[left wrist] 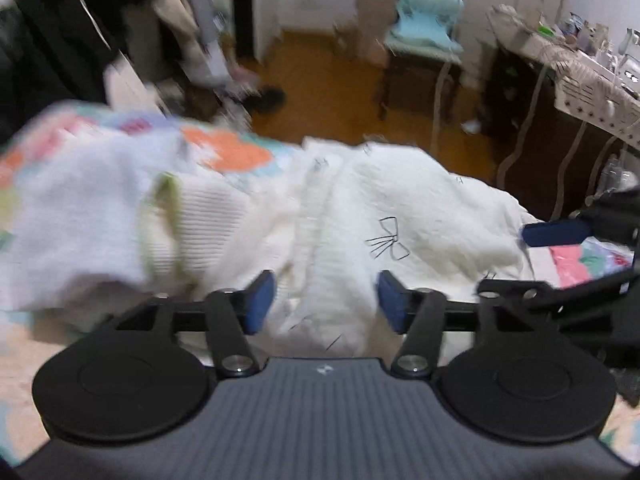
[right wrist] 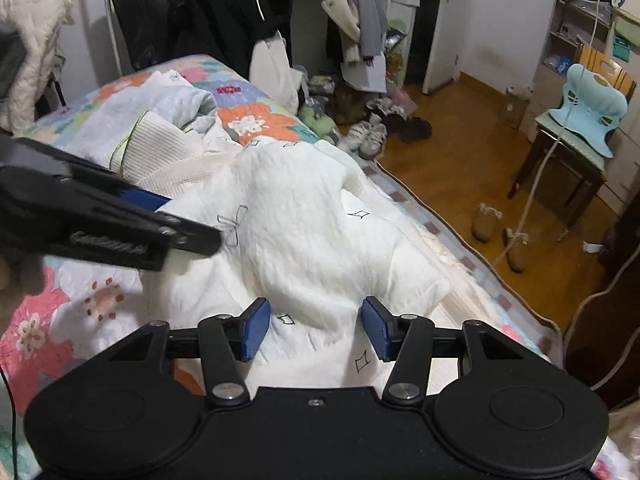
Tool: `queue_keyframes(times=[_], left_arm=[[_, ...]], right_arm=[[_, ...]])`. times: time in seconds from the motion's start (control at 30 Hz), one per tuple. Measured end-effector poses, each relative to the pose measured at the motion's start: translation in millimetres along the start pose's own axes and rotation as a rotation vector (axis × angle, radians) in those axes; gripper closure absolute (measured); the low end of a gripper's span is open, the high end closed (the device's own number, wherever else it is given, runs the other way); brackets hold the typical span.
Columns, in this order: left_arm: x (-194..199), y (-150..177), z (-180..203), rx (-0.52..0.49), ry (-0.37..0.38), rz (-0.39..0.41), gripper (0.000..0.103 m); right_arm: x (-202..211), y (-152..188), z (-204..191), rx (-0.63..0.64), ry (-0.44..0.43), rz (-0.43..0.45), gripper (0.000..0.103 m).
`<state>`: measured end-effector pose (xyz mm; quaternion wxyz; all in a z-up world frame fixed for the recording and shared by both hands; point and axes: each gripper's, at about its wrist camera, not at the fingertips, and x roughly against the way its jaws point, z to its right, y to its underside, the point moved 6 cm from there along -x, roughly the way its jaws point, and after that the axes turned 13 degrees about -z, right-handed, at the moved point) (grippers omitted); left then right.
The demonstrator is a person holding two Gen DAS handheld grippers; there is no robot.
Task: Fold clothes
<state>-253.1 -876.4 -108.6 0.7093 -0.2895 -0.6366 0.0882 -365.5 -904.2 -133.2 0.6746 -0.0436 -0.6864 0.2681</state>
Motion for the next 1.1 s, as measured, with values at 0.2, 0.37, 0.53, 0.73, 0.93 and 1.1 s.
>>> queue_keyframes(times=[0.2, 0.37, 0.53, 0.73, 0.93, 1.1], left_arm=[[48, 25, -1, 0.102, -0.164, 0.077, 0.000], [52, 28, -12, 0.152, -0.125, -0.038, 0.000], [48, 36, -17, 0.145, -0.094, -0.128, 0.000], [48, 49, -13, 0.151, -0.054, -0.163, 0.000], [48, 56, -6, 0.132, -0.059, -0.157, 0.000], [47, 59, -7, 0.155, -0.021, -0.161, 0.000]], right_arm=[[28, 12, -22, 0.010, 0.082, -0.071, 0.036], [51, 30, -40, 0.029, 0.058, -0.119, 0.032], [54, 36, -56, 0.067, 0.046, -0.162, 0.030], [51, 45, -68, 0.082, 0.057, -0.209, 0.030], [40, 56, -68, 0.048, 0.032, -0.251, 0.029], [40, 58, -74, 0.081, 0.058, -0.250, 0.029]])
